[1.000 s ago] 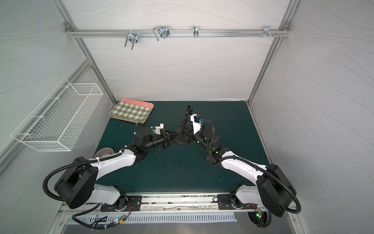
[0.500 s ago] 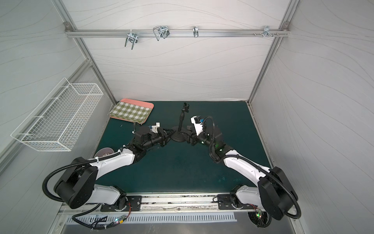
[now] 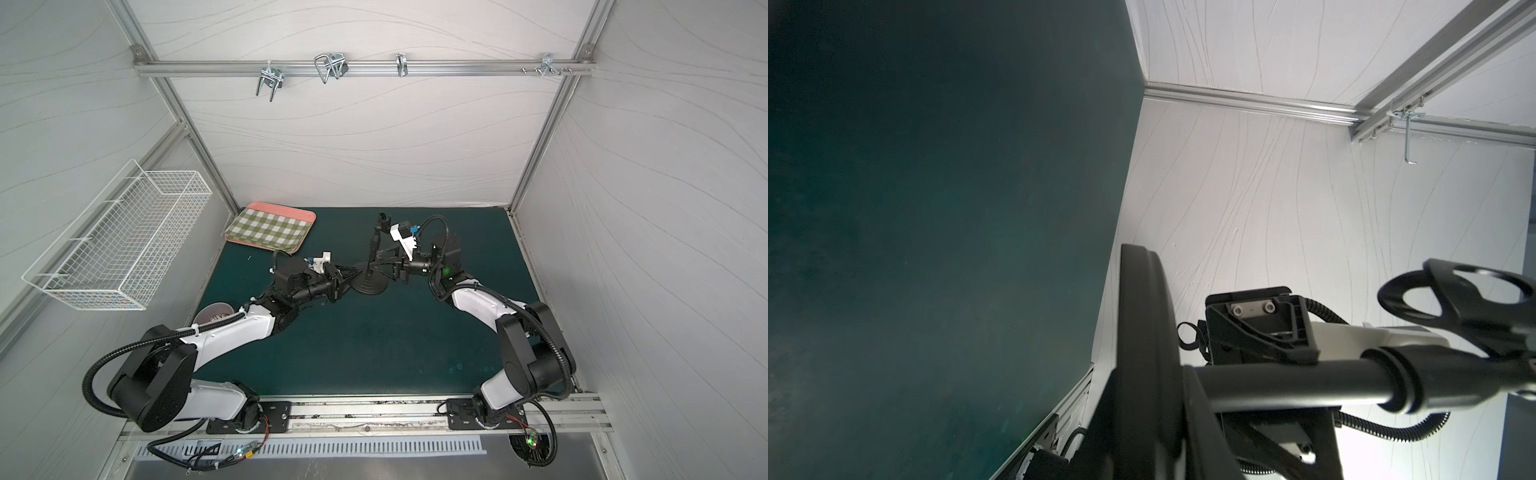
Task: Assemble a microphone stand
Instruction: Screw the microphone stand pole into the microphone stand base.
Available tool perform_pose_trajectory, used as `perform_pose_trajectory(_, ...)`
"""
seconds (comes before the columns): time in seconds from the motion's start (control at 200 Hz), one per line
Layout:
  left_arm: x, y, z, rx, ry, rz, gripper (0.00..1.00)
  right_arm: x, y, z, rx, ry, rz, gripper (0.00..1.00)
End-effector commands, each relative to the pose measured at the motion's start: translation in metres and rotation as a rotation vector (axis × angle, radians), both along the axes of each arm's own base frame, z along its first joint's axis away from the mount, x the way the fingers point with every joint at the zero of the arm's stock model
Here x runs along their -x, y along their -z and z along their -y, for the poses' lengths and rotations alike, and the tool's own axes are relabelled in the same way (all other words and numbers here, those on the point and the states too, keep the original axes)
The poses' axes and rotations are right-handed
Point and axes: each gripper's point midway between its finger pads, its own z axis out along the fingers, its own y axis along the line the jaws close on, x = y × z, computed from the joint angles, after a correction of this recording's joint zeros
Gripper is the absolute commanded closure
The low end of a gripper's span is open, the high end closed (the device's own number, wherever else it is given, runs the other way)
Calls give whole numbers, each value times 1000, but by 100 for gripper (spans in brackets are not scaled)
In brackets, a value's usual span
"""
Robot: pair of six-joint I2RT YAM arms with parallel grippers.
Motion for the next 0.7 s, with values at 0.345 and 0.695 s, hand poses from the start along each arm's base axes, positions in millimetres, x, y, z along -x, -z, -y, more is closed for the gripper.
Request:
perform_pose_trajectory(0.345, -1, -69, 6, 117, 37, 161, 100, -2, -8, -22, -27, -17, 52, 88)
perform_pose_trajectory(0.695, -9, -64, -7, 90, -23, 165, 100, 6, 7, -33, 91, 485, 75, 98)
